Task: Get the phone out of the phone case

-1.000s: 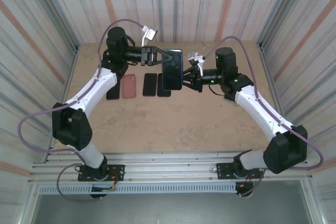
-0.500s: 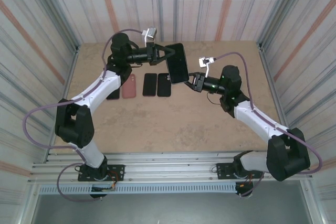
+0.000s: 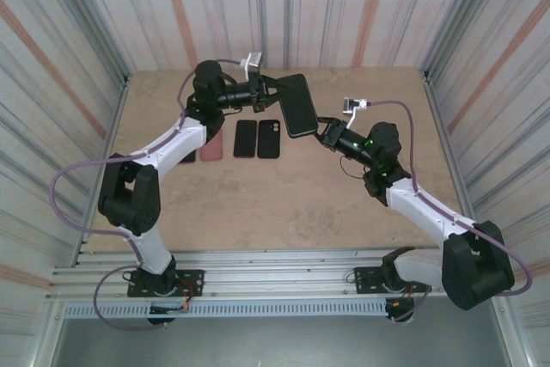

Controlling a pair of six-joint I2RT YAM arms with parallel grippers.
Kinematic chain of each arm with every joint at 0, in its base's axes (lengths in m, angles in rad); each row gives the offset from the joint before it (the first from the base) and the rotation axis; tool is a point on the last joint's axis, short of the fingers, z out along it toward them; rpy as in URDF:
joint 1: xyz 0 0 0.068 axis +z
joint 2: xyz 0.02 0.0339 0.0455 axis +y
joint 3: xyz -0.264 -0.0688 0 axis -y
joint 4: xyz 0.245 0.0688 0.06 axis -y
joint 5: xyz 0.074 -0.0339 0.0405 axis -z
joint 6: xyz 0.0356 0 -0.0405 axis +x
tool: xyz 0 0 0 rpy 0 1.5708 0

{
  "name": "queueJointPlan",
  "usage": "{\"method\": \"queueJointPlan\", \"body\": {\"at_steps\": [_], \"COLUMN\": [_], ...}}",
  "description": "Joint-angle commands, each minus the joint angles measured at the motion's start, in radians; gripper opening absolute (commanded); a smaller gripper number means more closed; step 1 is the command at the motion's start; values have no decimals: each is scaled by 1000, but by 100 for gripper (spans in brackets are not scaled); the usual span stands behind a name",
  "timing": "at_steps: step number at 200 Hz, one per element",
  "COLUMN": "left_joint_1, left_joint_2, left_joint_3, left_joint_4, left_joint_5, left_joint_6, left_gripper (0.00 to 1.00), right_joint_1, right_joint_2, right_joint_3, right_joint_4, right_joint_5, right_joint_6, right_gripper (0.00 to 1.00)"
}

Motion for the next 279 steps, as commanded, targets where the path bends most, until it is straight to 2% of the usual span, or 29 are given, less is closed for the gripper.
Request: {"method": "queueJointPlan", "body": {"at_steps": [1,29,79,121,165,194,279], "left_joint_1": [-9,-15,-22,-36,-53,-67,-226], "left_joint_2": [24,26,21,-9,-59,-129,-320], "left_joint_3": [5,10,-1,15,-62,-123,-282], "left_joint_4": [-24,-53,-76,-218,-203,-222,-281], "left_joint_5": [-89,-116,-172,-245,-359,-437,-660], "left_joint_6": [20,18,-15,18,-40,-76,-224], "left_gripper": [13,31,49,66,71,71,70], "right_joint_1": [8,3,-9,-21,-23,-19,22], "right_joint_2": [-36,-11,32,59,98,118,185], "right_joint_3": [-3,-17,-24,-23,-19,-7,59], "right_joint_4": [119,165,233,267,293,288,277], "right_joint_5": [1,15,38,72,119,173,295], "right_joint_6": [103,148,197,217,221,211,154], "right_gripper": [3,1,0,0,0,0,0]}}
